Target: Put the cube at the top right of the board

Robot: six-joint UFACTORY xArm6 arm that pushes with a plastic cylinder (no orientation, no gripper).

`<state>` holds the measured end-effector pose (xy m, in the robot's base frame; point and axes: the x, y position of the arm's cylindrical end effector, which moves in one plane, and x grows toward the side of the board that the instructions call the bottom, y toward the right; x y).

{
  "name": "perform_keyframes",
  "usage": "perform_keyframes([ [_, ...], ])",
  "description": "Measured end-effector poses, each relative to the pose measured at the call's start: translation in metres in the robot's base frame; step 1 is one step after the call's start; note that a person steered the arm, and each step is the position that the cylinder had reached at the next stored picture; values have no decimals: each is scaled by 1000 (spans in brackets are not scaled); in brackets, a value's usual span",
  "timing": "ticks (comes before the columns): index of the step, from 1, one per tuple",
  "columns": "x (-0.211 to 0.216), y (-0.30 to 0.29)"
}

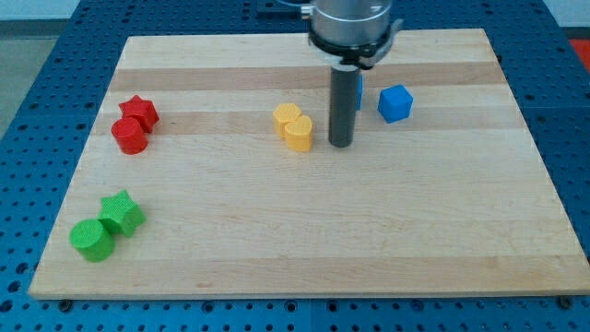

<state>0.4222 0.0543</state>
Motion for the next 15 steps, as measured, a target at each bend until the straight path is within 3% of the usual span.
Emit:
perform_keyframes([
  [2,-42,27],
  [6,-45,107],
  [15,-172,83],
])
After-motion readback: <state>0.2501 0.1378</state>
